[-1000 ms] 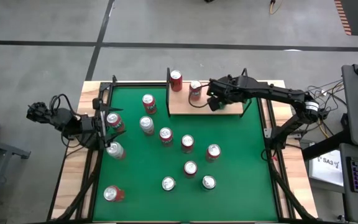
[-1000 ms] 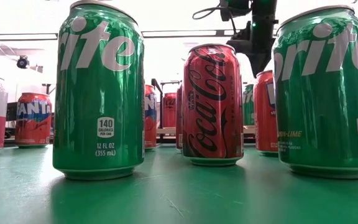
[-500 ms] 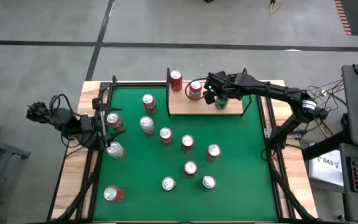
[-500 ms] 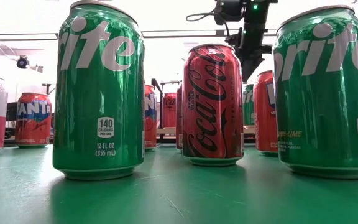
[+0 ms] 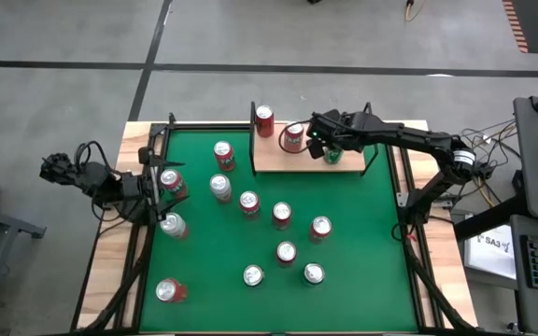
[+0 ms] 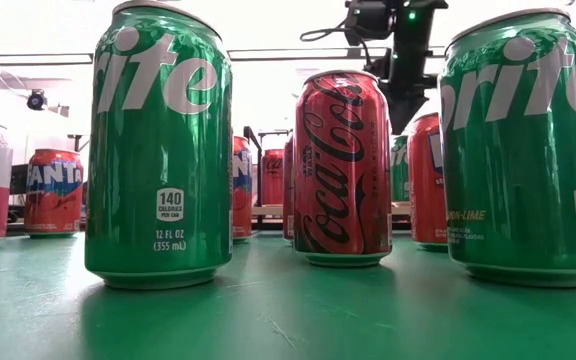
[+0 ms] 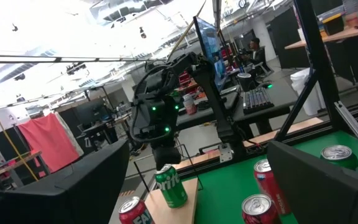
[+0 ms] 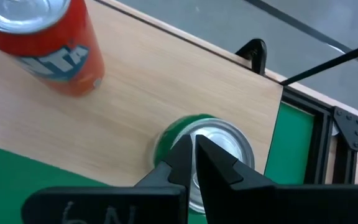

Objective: Place canned beverage on shelf
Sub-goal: Put the green soda can on the shelf

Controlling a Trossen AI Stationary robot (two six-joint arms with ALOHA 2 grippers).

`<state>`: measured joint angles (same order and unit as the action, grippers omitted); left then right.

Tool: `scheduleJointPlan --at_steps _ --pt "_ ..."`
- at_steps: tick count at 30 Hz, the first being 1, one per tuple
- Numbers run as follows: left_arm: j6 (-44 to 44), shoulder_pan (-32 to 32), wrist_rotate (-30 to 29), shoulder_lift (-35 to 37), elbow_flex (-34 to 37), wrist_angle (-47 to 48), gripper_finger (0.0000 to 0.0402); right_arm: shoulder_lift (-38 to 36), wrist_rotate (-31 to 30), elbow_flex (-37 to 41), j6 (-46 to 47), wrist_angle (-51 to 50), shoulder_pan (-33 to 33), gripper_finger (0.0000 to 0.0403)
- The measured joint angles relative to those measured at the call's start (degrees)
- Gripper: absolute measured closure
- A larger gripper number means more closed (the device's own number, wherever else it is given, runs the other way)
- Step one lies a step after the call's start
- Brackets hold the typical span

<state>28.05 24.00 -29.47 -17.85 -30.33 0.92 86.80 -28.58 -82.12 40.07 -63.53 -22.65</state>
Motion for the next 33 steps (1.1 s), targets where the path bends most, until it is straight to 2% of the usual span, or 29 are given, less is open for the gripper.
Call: scheduleJointPlan --at_steps 7,13,23,33 --pt "0.0 0.0 0.0 0.0 0.0 0.0 0.0036 0.0 0.2 1.1 -1.4 0.0 0.8 0.039" --pt "0.0 0.0 0.0 0.0 0.0 0.0 0.0036 -0.2 3.4 1.1 -3.7 -1.2 1.0 0.039" --pt "0.0 0.0 0.0 0.0 0.0 0.0 0.0036 -0.3 4.6 0.7 -9.3 -5.2 1.0 0.039" --pt "0.0 0.0 0.0 0.0 0.0 0.0 0.0036 -0.6 4.7 -3.1 -10.1 -5.4 1.1 0.039"
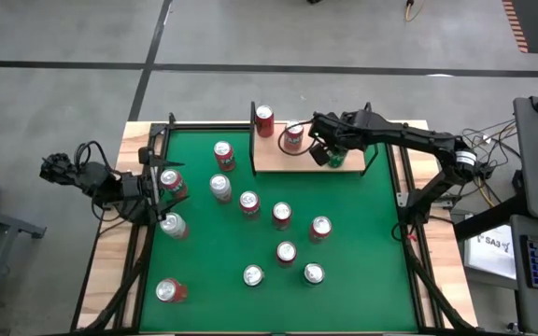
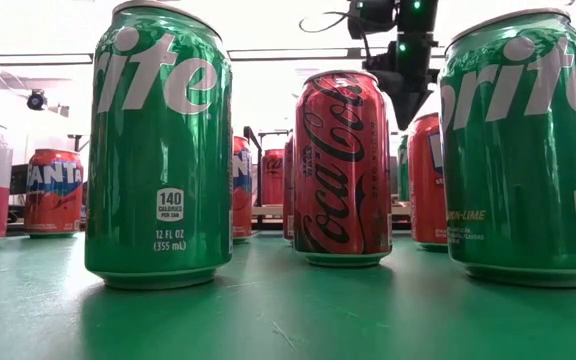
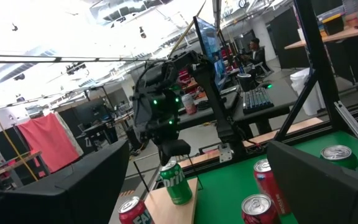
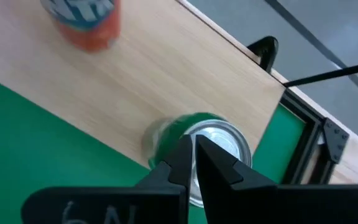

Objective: Place canned beverage on shelf
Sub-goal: Put the green soda can on the shelf

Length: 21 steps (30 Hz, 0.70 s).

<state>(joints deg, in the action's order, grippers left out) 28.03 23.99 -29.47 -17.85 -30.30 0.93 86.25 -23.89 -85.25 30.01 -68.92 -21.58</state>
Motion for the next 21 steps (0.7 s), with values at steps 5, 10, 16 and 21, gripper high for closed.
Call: scheduleJointPlan --at_steps 5,10,16,21 --pt "0.0 0.0 0.0 0.0 0.0 0.0 0.0036 -0.1 5.7 -1.0 0.6 0.4 0.9 0.039" --pt "0.0 0.0 0.0 0.0 0.0 0.0 0.0036 0.1 11.1 -0.6 1.6 -1.4 1.3 0.039" --pt "0.0 0.0 0.0 0.0 0.0 0.2 0.0036 0.2 10.4 0.3 4.2 -6.4 1.3 0.039" --pt "0.0 0.0 0.0 0.0 0.0 0.2 0.0036 0.2 7.4 1.0 5.4 -7.3 1.3 0.039"
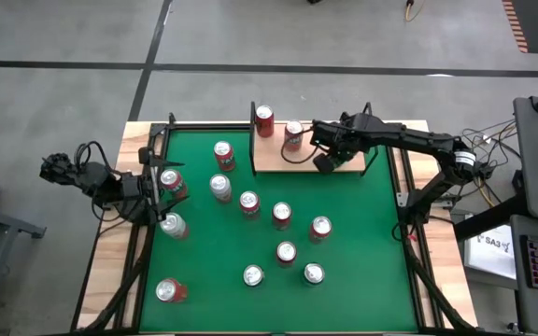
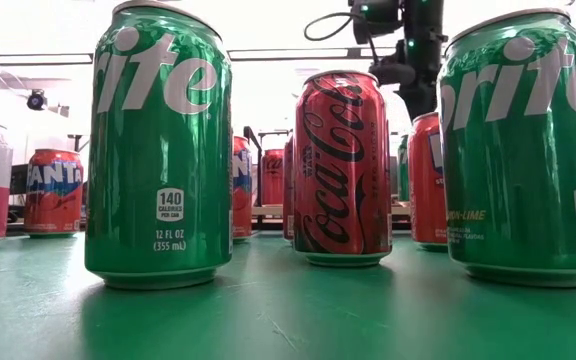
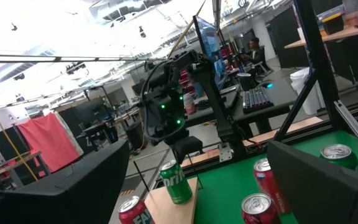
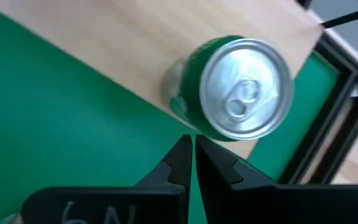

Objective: Place canned beverage on shelf
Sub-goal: Put the green soda can on the shelf

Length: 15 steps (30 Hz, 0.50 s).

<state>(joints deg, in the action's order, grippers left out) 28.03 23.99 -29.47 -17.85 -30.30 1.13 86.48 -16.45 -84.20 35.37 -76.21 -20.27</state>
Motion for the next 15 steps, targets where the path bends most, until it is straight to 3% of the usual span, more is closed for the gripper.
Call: scheduleJointPlan --at_steps 8,15 --pt "0.0 0.0 0.0 0.0 0.0 0.0 0.0036 0.0 -5.8 0.1 0.2 -0.4 -0.6 0.039" --pt "0.0 0.0 0.0 0.0 0.0 0.0 0.0036 -0.1 -7.0 0.1 0.5 -2.0 -1.7 0.039"
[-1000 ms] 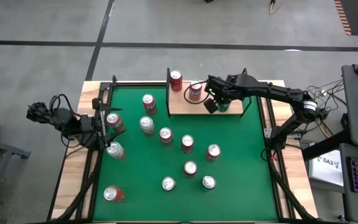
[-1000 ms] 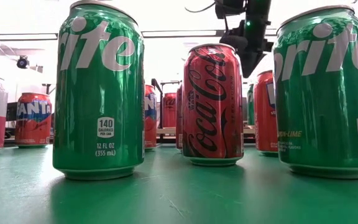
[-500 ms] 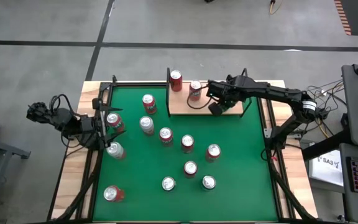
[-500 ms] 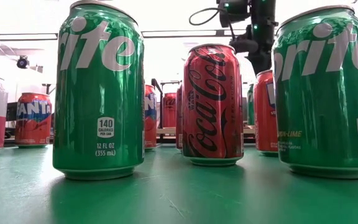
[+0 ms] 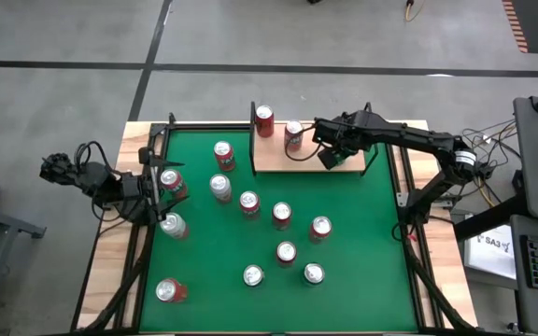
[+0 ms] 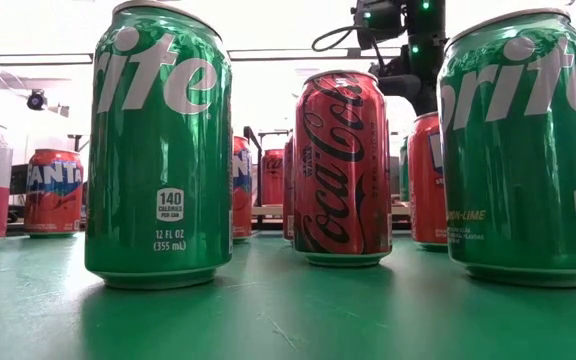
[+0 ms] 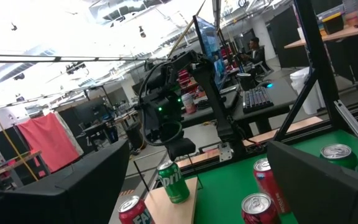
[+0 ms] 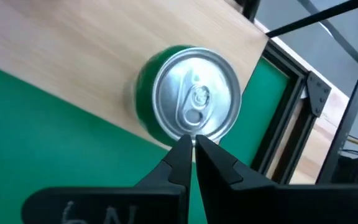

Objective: Place canned beverage on shelf
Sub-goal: Put the green soda can on the shelf

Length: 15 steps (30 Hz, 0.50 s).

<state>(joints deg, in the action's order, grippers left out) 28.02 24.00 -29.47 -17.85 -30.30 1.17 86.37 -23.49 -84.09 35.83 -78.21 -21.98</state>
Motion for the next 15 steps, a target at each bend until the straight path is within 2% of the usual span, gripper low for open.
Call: scheduleJointPlan --at_steps 6,15 --pt "0.1 0.0 0.0 0.0 0.0 0.0 0.0036 -0.4 -4.5 0.0 0.4 5.4 -0.3 0.039" --pt "0.6 0.0 0.0 0.0 0.0 0.0 0.0036 1.0 -4.9 0.0 -2.7 11.1 -1.7 0.039"
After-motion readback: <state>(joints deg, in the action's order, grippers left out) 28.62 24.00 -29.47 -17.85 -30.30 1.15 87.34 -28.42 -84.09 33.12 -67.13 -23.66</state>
